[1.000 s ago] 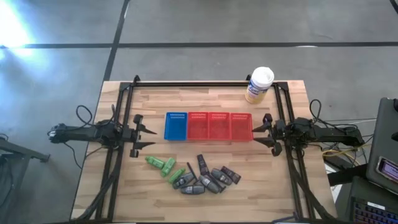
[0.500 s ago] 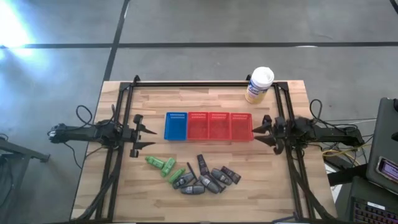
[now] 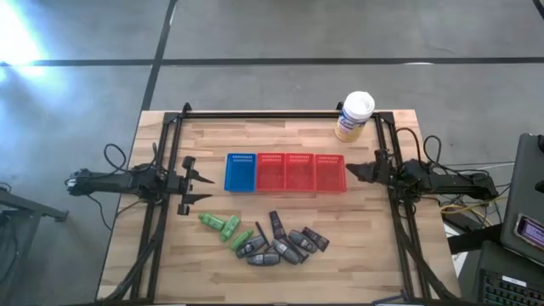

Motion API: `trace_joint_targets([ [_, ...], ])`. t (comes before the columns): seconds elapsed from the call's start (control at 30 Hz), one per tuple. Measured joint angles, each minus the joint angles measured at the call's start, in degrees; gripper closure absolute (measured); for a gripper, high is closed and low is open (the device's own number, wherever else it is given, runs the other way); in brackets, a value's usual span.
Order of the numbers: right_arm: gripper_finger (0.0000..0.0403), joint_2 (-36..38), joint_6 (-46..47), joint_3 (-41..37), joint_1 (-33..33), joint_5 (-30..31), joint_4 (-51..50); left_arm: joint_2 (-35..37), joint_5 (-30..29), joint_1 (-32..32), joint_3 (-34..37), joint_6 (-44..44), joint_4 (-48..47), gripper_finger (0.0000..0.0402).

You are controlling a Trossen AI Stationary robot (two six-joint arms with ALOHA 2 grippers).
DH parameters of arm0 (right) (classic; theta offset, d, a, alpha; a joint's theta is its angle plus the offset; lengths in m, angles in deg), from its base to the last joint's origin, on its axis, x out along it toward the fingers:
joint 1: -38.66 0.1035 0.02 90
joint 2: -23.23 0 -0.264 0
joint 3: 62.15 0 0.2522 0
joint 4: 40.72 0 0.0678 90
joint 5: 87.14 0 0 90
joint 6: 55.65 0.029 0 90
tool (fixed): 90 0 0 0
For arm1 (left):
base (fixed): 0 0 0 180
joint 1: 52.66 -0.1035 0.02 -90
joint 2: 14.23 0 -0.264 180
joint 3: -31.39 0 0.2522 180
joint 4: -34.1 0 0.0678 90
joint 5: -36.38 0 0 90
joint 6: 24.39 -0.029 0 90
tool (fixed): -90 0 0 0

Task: Pick & Place Travel size toiletries
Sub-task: Put the blue shave cream into the right red bin

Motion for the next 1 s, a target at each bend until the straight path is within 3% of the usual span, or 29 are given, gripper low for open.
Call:
trace_joint_targets([
  [0.2,0.0275,-0.52,4.82,0.0,0.06,0.8,1.65,0.02,0.0,0.0,0.0,0.0,0.0,0.0211],
  [0.4,0.0275,-8.67,19.96,0.43,1.63,-10.44,0.92,0.02,0.0,0.0,0.02,-0.02,0.0,0.0211],
  [0.5,0.0278,-18.68,22.01,4.76,4.53,-10.99,-3.96,0.0,0.0,0.0,0.0,-0.01,0.0,0.0211],
  [0.6,0.0273,-30.72,20.9,12.12,8.2,-12.77,-15.6,0.0,-0.01,0.0,0.0,-0.02,0.0,0.0211],
  [0.83,0.0234,-57.58,6.5,30.37,15.65,-14.52,-31.71,0.0,0.0,-0.01,0.01,-0.02,0.0,0.0211],
  [1.0,0.0191,-73.68,-1.82,42.55,16.45,-14.63,-39.64,0.0,0.0,0.0,0.0,-0.02,0.0,0.0211],
])
